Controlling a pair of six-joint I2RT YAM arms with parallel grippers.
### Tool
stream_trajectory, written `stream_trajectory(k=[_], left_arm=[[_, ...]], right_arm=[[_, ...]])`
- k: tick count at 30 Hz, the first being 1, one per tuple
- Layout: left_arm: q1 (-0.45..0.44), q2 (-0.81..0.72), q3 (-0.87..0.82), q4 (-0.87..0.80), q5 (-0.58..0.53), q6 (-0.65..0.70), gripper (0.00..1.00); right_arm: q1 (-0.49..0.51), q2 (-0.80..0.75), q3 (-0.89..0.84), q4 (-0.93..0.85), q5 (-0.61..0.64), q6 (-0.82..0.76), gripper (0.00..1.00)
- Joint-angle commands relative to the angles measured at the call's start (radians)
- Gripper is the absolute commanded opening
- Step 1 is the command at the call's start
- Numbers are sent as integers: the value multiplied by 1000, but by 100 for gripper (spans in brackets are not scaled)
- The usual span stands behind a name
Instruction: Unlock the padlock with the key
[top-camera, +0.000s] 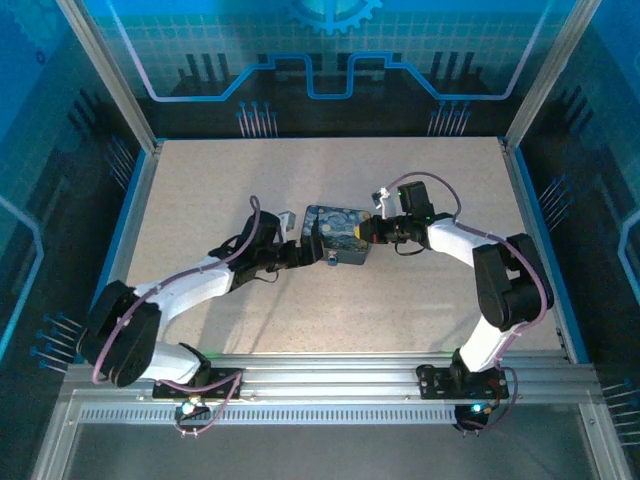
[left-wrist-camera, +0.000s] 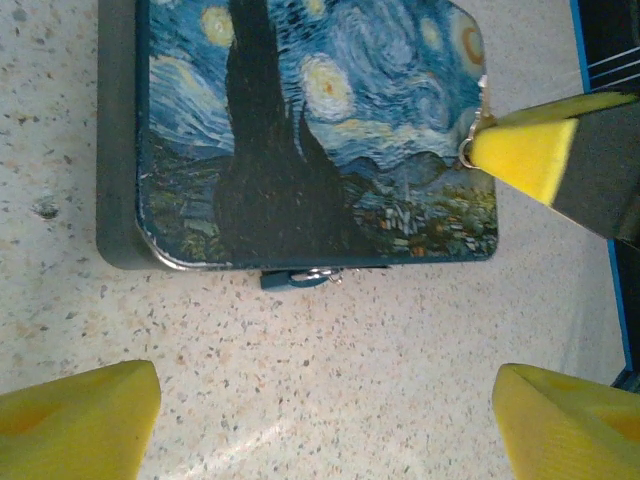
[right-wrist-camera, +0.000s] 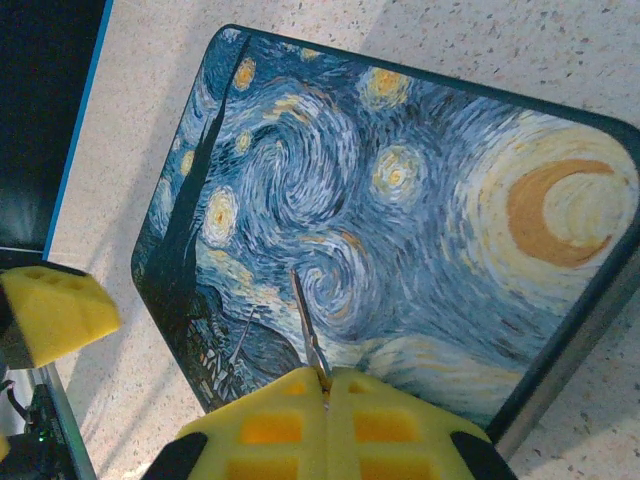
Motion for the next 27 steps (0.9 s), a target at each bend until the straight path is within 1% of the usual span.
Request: stream_trajectory(k=[1, 7, 13, 20, 27], left_arm=[[-6, 58, 8, 97, 23, -38, 87], [4, 153, 62, 150, 21, -25, 87], [46, 173, 74, 170, 17, -20, 88], [98, 160, 74, 168, 31, 4, 88], [112, 79, 43, 138, 1, 64, 88]], right_arm=[[-1, 17, -5, -52, 8, -9, 0], [25, 8, -46, -46, 4, 14, 0], [68, -21, -75, -37, 21, 46, 0], [107, -49, -88, -30, 39, 69, 0], [122, -38, -52, -37, 30, 72, 0]])
